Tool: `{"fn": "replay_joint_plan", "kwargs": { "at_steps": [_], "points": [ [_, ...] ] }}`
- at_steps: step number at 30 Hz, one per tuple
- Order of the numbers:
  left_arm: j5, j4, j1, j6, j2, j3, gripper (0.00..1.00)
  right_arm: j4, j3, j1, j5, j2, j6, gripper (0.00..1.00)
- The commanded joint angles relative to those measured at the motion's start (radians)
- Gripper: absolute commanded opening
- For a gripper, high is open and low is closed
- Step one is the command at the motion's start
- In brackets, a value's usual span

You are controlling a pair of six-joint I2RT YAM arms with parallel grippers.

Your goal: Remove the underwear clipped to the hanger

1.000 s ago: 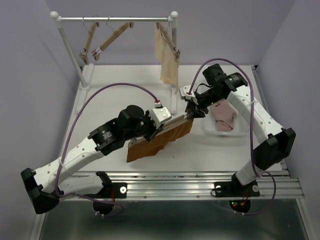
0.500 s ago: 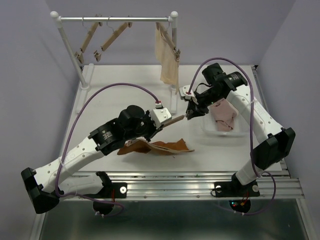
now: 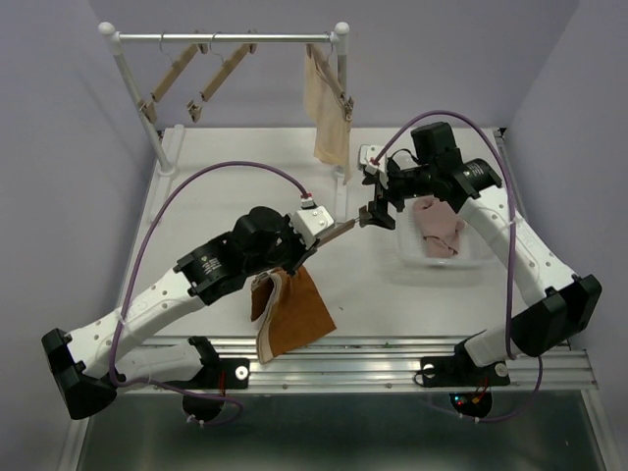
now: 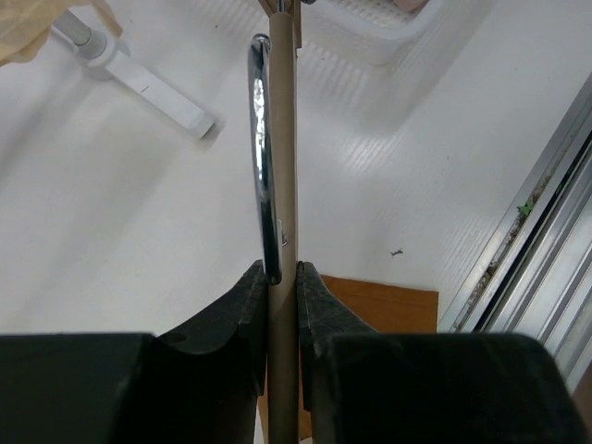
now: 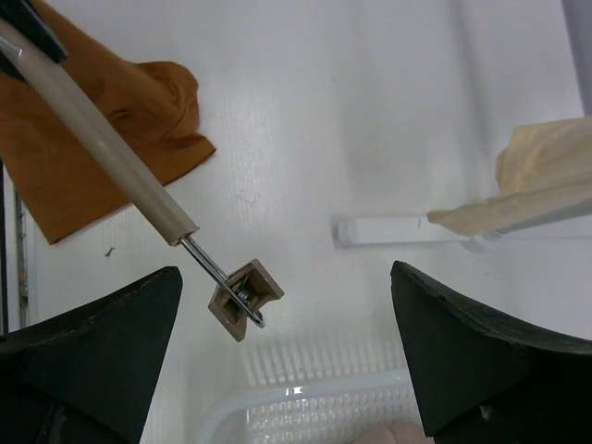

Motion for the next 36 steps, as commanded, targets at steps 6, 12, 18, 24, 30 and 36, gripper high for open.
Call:
{"fn": "replay_joint_plan", "kwargs": {
  "at_steps": [6, 12, 18, 24, 30, 36],
  "points": [
    [-0.122, 0.182, -0.001, -0.135, 0.000, -0.061, 0.00, 0.339, -0.096, 0.005, 0.114, -0.142, 0.295, 1.00],
    [-0.182, 0.326, 0.016, -0.267, 0.055, -0.072, 0.00, 0.703, -0.266, 0.005, 0.274, -0.223, 0.673, 1.00],
    [-0.133, 0.401, 0.071, -0.319, 0.081, -0.078, 0.00, 0.931, -0.467, 0.005, 0.415, -0.321, 1.002, 1.00],
    [-0.002, 0.507, 0.185, -0.465, 0.086, -0.101, 0.00, 1.217, -0.672, 0.005, 0.397, -0.398, 1.309, 1.00],
    [0.149, 0.619, 0.243, -0.557, 0.071, -0.136, 0.00, 1.414, -0.762, 0.005, 0.338, -0.377, 1.462, 1.00],
    [0.177, 0.702, 0.250, -0.675, 0.045, -0.174, 0.00, 1.714, -0.854, 0.005, 0.297, -0.306, 1.648, 1.00]
  ]
}}
